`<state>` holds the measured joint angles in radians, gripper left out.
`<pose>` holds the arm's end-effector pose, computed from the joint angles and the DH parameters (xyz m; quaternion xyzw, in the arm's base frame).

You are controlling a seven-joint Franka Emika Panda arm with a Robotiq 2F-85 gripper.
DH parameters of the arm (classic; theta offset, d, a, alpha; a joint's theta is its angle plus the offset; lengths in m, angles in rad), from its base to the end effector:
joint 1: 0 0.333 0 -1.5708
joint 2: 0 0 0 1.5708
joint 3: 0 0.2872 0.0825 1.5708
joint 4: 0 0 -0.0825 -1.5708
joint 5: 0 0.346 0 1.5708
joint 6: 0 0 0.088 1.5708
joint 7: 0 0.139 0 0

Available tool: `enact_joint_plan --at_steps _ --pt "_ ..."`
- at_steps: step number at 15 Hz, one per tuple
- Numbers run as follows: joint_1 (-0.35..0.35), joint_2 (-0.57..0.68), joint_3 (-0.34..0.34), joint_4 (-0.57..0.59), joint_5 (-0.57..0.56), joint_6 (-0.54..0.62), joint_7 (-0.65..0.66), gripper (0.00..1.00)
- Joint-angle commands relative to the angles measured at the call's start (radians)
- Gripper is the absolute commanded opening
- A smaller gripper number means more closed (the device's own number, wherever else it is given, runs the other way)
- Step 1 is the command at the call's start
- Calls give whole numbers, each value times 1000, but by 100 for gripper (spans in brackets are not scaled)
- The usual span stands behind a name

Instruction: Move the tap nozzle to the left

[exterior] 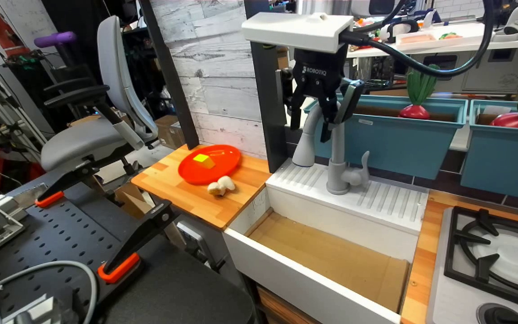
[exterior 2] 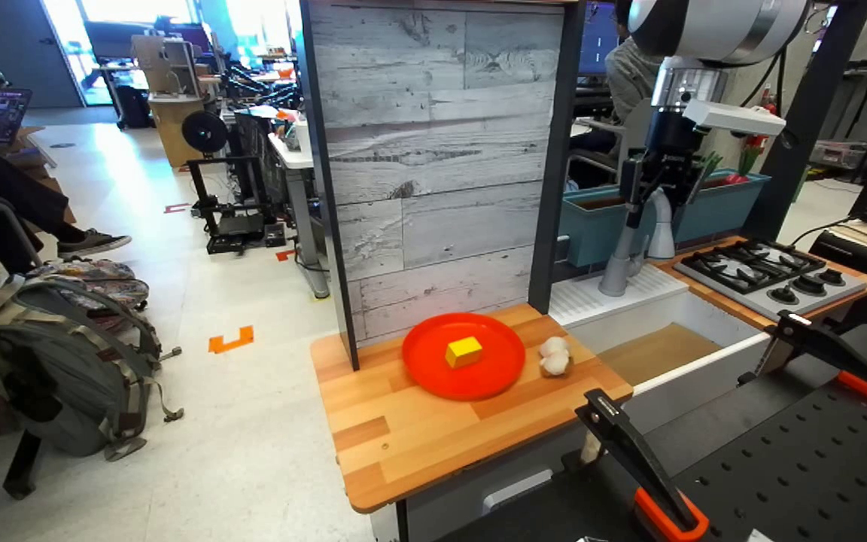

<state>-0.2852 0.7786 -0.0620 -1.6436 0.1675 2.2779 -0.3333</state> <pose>0.5847 -0.2009 0.1243 -0.9951 0.0583 0.0539 0.0586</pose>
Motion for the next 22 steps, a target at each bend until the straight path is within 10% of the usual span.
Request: enact_joint_plan --at_steps 1,6,11,12,22 --pt "-21 3 23 18 -4 -15 0 35" --pt "-29 -26 20 -20 -7 0 -11 1" --pt "-23 -39 9 -36 -16 -1 9 3" --pt "-20 -38 5 -35 -19 -7 16 29" --pt "-1 -128 -42 -115 -82 -15 65 99"
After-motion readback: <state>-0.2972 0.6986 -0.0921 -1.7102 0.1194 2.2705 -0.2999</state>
